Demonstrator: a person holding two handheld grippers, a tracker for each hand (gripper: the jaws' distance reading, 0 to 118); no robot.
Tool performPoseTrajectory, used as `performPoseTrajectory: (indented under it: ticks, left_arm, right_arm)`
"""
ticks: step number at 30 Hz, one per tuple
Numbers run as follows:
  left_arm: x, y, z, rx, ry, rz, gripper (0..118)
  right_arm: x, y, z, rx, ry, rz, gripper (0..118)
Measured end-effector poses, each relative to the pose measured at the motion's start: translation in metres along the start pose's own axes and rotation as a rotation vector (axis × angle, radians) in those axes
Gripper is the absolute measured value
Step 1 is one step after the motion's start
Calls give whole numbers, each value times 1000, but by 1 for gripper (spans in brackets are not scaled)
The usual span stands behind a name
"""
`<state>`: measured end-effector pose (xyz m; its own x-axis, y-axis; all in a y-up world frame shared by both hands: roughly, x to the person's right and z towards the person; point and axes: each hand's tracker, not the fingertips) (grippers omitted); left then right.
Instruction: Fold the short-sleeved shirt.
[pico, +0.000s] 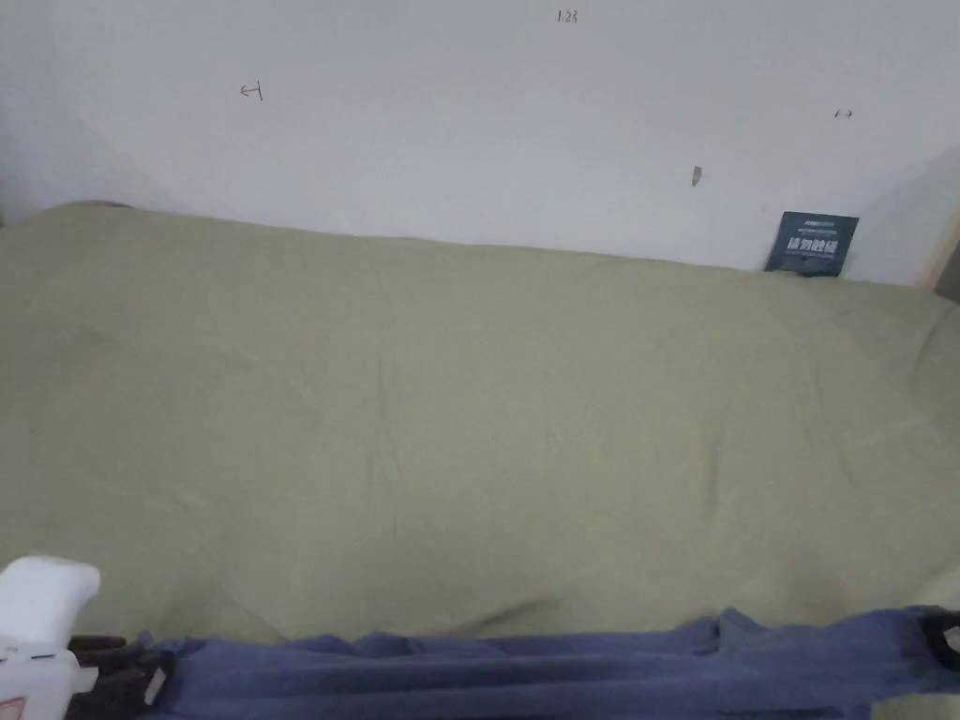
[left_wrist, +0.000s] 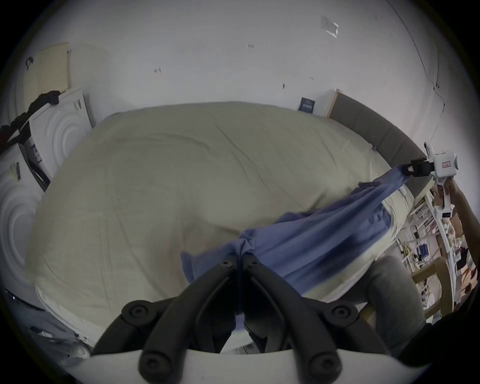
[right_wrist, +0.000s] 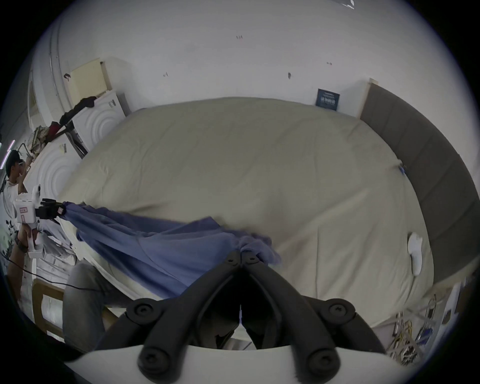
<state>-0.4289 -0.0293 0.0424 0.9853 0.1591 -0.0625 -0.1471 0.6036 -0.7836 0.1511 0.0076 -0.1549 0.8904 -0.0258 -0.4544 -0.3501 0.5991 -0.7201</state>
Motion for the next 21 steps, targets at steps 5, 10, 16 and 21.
performPoseTrajectory:
  ticks: [5, 10, 16, 21]
  left_arm:
    - [6, -39, -26, -100, 38, -14, 23]
    - [-3, -49, -13, 8, 64, 74, 117]
    - [-10, -23, 48, 252, -16, 146, 72]
    - [-61, -33, 29, 213, 112, 179, 0]
  right_arm:
    - [-9, -32, -18, -86, -32, -32, 0]
    - [-24, -32, -4, -119, -76, -3, 74]
    - [-93, -2, 34, 33, -25, 64, 24]
    - [-157, 3, 13, 113, 101, 122, 0]
